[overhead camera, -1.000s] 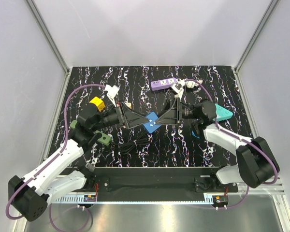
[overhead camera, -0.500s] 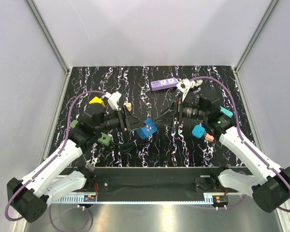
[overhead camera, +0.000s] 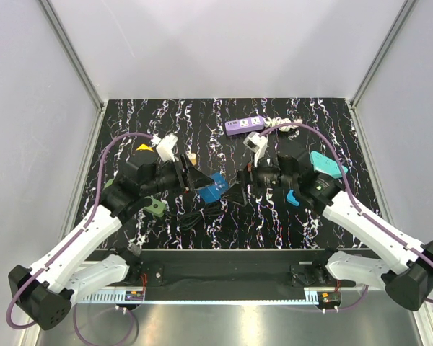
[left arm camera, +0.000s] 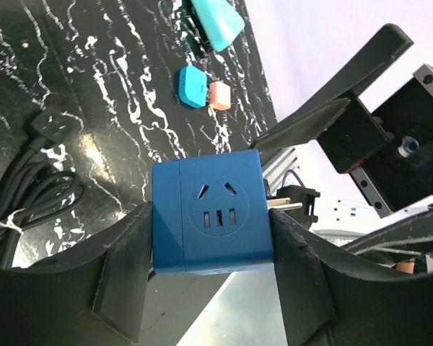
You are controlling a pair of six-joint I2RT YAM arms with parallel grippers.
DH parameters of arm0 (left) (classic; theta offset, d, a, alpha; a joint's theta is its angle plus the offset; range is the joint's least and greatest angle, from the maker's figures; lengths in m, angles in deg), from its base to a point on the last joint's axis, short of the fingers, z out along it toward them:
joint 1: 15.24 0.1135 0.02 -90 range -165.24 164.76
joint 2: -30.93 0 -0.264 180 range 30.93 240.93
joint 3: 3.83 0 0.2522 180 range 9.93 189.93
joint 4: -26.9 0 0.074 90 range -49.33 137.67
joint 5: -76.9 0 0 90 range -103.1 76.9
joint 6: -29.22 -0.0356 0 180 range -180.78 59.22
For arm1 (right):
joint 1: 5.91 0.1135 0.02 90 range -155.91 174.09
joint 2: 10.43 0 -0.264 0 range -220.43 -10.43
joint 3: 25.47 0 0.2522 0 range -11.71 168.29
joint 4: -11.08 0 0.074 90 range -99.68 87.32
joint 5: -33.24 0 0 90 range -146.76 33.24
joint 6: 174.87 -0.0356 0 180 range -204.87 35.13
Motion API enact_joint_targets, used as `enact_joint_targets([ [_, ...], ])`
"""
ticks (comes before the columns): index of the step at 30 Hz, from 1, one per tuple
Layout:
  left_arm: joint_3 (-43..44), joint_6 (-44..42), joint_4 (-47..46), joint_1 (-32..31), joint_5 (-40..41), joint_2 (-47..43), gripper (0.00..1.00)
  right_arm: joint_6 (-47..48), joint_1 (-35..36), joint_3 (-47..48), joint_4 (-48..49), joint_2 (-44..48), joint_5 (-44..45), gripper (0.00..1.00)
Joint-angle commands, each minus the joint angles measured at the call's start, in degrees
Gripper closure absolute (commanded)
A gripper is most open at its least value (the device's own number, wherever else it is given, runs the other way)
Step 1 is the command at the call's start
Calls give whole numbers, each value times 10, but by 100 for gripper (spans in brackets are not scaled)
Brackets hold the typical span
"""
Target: Insert the plug
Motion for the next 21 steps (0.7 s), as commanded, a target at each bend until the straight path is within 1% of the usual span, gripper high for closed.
enact_joint_targets([
  [1,22,-2,-19,2,10,-7,100,30,15,24,-1,-23,18,0],
  [7,22,4,-19,2,12,-10,100,45,44,51,3,-64,33,0],
  [10,19,9,-21,2,8,-10,100,48,54,63,6,-81,33,2],
  [12,13,12,-25,2,8,-13,100,47,58,64,18,-91,34,5],
  [14,8,13,-29,2,6,-17,100,40,59,60,29,-97,37,11],
  [15,5,13,-30,2,4,-18,100,38,59,59,38,-102,36,17],
  [16,4,12,-29,2,3,-18,100,37,59,59,43,-104,33,37],
  [17,2,11,-31,2,2,-20,100,34,59,59,46,-106,31,47],
  [18,2,10,-32,2,2,-21,100,31,59,57,55,-107,30,60],
  [19,2,7,-34,3,-10,-21,88,26,59,53,61,-106,28,78],
  [20,9,3,-36,5,-19,-20,72,23,59,45,74,-98,26,87],
  [21,15,-1,-34,7,-29,-18,45,20,59,39,81,-92,26,95],
])
